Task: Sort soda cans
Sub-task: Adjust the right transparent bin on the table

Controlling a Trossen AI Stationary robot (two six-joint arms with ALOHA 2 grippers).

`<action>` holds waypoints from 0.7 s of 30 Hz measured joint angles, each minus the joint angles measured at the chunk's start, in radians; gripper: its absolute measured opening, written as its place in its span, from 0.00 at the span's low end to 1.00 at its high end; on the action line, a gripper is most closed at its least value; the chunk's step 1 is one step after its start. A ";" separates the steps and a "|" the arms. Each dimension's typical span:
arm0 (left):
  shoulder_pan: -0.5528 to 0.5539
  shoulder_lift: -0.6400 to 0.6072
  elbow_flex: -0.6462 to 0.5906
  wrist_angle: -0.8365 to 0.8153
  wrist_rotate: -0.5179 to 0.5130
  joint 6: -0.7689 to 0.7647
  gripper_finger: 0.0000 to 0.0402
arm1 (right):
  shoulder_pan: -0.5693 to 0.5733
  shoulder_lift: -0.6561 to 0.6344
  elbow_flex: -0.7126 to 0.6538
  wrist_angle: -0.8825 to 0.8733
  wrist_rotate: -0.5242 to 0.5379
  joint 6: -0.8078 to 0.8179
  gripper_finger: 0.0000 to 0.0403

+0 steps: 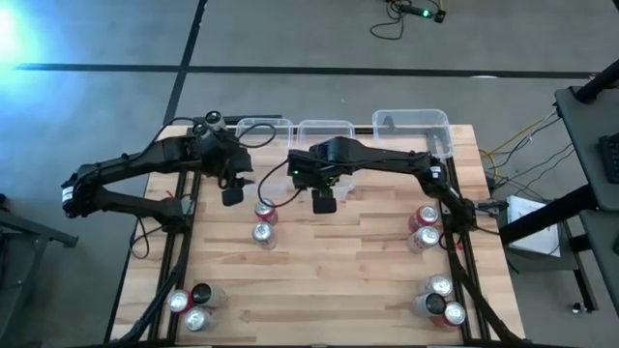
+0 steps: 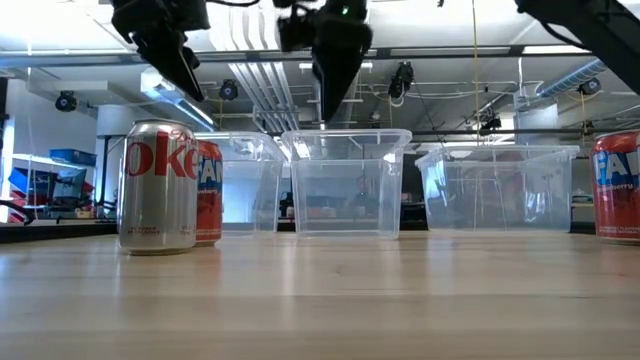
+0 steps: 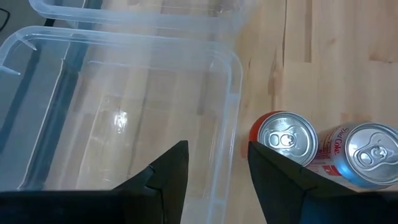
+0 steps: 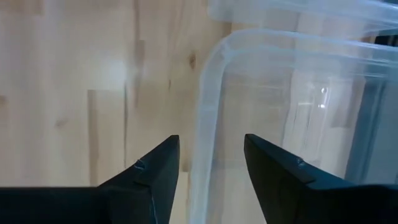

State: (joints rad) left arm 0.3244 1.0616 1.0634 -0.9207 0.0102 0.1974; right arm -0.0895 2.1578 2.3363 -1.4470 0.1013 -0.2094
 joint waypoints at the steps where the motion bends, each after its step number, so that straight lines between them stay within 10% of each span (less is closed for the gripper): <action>1: 0.000 -0.002 0.000 0.000 0.000 0.000 0.38 | 0.005 -0.013 0.000 0.001 0.000 0.008 0.45; 21: 0.000 -0.008 0.000 0.016 -0.002 -0.035 0.38 | 0.015 -0.217 0.000 0.011 0.004 0.142 0.41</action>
State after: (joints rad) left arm 0.3244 1.0538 1.0634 -0.9047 0.0086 0.1621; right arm -0.0746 1.9404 2.3363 -1.4357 0.1055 -0.0673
